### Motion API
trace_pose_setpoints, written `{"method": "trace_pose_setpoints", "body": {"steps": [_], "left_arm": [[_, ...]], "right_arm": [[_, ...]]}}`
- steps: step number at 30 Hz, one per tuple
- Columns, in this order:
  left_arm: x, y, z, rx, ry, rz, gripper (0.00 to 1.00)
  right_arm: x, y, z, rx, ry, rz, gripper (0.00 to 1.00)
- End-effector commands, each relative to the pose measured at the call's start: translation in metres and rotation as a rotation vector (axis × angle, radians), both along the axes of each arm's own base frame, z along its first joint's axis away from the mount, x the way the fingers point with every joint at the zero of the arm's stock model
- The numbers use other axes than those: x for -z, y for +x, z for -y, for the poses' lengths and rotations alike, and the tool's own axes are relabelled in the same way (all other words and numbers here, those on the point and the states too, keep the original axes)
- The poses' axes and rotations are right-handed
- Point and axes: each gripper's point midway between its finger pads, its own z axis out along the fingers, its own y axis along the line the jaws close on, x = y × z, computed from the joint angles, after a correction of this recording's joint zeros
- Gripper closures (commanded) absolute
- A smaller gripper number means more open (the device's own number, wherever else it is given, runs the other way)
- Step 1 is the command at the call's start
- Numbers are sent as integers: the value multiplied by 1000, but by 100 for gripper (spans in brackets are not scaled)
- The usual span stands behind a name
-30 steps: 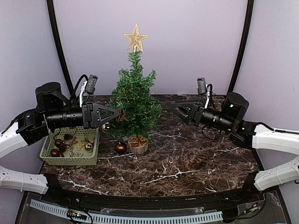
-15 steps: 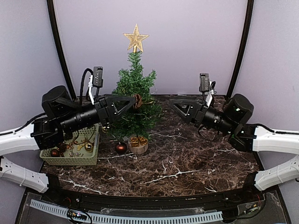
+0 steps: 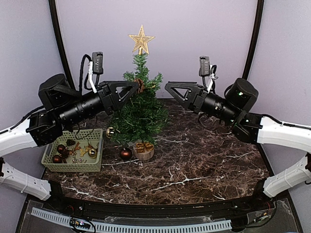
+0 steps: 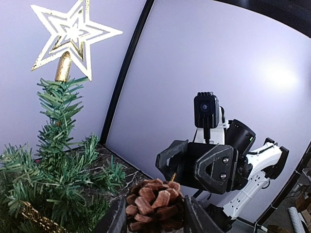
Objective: Decorate the small christmas tree
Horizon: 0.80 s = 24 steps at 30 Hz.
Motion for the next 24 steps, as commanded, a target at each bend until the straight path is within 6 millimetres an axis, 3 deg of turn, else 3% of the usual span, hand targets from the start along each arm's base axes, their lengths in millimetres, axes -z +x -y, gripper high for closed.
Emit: {"method": "trace_pose_setpoints", "body": {"steps": [1,8,24], "left_arm": [[0,4,2,-24,41,7,60],[-1,6,9,-14,66,-5,60],[-3,6,12,-1,65,-19,61]], "right_arm": [[-18,-16,-9,-91,15,72,54],[-13,-15,-20,-117,-18,94,59],[-6,-9,-19,-80,-39,102,87]]}}
